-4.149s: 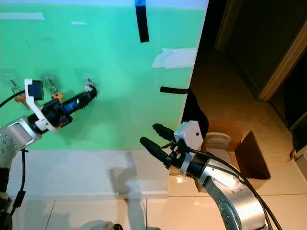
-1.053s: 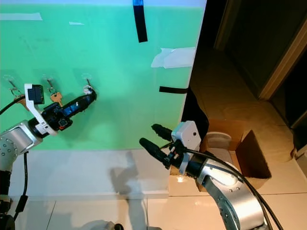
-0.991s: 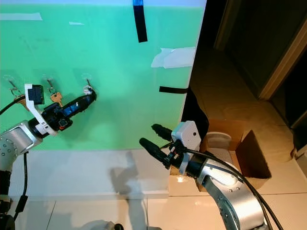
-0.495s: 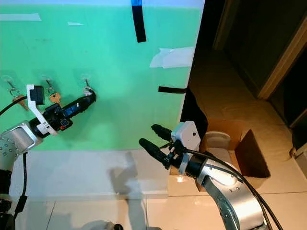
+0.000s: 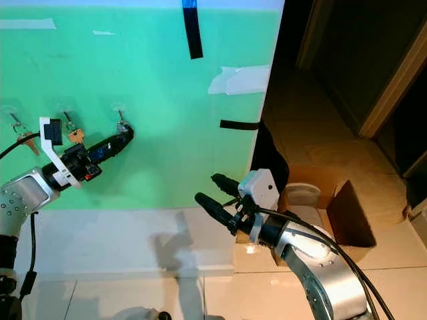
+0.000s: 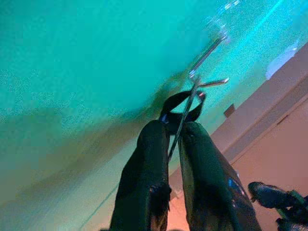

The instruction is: Hang keys on a hook

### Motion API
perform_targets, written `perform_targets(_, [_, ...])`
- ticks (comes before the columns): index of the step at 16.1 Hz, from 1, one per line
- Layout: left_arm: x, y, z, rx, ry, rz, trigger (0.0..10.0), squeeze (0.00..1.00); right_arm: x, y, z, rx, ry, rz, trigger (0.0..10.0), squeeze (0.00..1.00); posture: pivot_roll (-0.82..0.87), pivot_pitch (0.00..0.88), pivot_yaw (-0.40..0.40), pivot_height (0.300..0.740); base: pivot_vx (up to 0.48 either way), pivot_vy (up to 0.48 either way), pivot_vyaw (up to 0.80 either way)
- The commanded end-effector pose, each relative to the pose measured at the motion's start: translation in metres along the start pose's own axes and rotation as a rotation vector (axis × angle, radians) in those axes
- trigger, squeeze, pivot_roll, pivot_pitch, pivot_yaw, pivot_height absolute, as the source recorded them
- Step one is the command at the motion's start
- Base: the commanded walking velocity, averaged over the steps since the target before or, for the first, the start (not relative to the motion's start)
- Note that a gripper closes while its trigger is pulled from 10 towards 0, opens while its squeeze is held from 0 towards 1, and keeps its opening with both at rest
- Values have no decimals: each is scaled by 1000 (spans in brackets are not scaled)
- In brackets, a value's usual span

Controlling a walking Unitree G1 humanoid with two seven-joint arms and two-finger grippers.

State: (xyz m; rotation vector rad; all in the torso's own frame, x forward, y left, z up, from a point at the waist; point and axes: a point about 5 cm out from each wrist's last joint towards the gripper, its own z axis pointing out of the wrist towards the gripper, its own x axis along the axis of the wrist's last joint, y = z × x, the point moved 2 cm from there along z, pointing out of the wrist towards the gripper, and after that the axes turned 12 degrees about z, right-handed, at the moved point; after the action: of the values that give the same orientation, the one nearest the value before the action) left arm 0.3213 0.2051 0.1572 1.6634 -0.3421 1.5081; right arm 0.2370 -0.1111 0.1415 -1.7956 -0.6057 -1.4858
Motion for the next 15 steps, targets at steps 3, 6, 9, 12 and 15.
perform_targets(3, [-3,1,-15,40,-38,46,10000,1000,2,13,-3,-67,0,-48,10000,0,-73,0,52,740,0,0,0])
perform_targets(6, [-12,6,-33,71,-84,93,10000,1000,-3,27,-11,-152,17,8,10000,0,-60,0,40,740,0,0,0])
perform_targets(9, [-39,27,-45,79,-231,186,10000,1000,-23,49,-23,-401,1,50,10000,0,-54,0,35,740,0,0,0])
perform_targets(12, [-66,13,-46,304,-377,527,10000,1000,-40,65,-34,-730,31,111,10000,624,-69,0,44,740,0,0,0])
perform_targets(15, [-66,-17,-50,404,-361,624,10000,1000,-57,64,-37,-893,-2,207,10000,1000,-81,0,45,740,0,0,0])
